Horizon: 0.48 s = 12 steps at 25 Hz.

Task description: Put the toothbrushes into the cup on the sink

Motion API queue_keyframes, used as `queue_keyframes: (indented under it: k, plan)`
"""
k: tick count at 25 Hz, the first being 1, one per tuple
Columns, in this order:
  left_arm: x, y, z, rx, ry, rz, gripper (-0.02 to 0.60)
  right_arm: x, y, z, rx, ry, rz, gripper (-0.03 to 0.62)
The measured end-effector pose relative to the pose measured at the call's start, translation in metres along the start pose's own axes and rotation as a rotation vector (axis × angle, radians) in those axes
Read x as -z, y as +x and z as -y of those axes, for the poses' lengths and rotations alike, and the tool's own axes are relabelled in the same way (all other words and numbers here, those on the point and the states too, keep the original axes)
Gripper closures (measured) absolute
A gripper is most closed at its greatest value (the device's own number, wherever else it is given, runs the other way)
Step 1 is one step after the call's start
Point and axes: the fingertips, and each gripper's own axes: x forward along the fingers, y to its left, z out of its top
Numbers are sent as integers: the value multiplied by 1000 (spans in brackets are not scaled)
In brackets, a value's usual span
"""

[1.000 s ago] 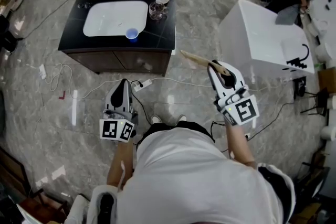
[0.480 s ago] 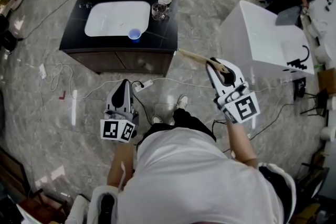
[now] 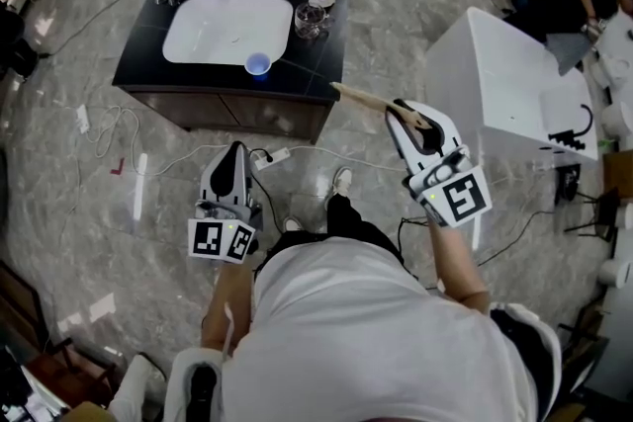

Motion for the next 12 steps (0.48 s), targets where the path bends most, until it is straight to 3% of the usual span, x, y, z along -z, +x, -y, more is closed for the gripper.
queue_keyframes:
  k: [12]
  plan:
    - [25, 65, 7, -25, -11, -55, 580, 30, 23, 67, -1, 46, -6, 519]
